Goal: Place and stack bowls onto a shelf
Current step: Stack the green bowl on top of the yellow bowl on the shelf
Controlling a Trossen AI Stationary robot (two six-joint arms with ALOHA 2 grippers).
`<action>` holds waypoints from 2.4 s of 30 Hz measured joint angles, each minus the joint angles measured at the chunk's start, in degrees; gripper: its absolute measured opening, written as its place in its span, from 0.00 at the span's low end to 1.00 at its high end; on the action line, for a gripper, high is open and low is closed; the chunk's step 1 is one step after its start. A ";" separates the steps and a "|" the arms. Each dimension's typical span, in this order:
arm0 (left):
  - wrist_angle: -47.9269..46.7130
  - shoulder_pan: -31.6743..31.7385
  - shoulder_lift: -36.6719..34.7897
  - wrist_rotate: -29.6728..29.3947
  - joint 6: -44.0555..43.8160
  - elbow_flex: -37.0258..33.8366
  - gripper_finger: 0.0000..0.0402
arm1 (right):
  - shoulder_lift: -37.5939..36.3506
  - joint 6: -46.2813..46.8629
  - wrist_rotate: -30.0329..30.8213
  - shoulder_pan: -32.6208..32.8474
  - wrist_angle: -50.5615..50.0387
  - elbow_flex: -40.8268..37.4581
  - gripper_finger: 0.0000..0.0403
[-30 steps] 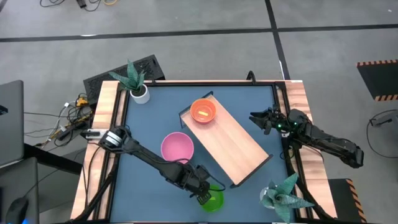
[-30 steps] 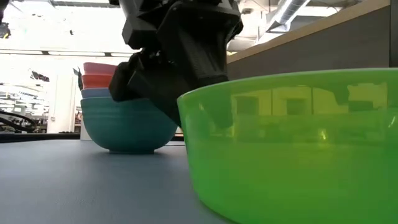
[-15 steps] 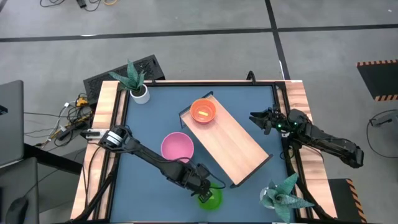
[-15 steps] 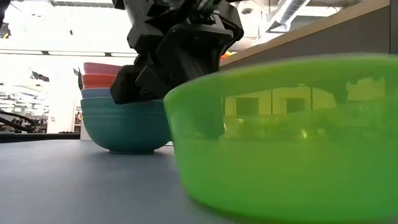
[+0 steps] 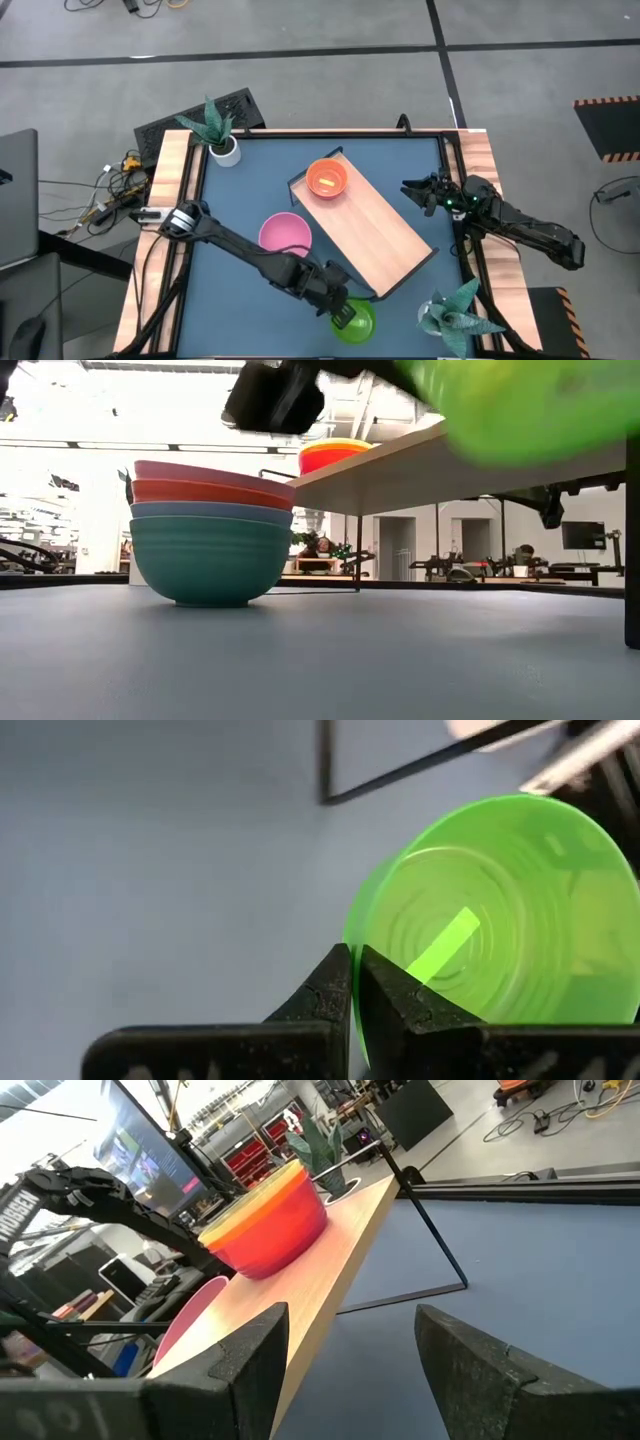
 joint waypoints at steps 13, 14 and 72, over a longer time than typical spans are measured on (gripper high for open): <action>-29.33 2.12 -0.15 2.30 8.61 25.54 0.00 | 0.00 0.04 0.00 0.00 0.02 0.00 0.61; -31.00 2.59 -0.15 1.00 8.77 27.13 0.00 | 0.00 0.04 0.00 0.00 0.00 0.00 0.61; -46.88 36.15 -5.49 -12.21 20.70 26.51 0.00 | 0.00 0.04 0.00 0.07 0.00 0.00 0.61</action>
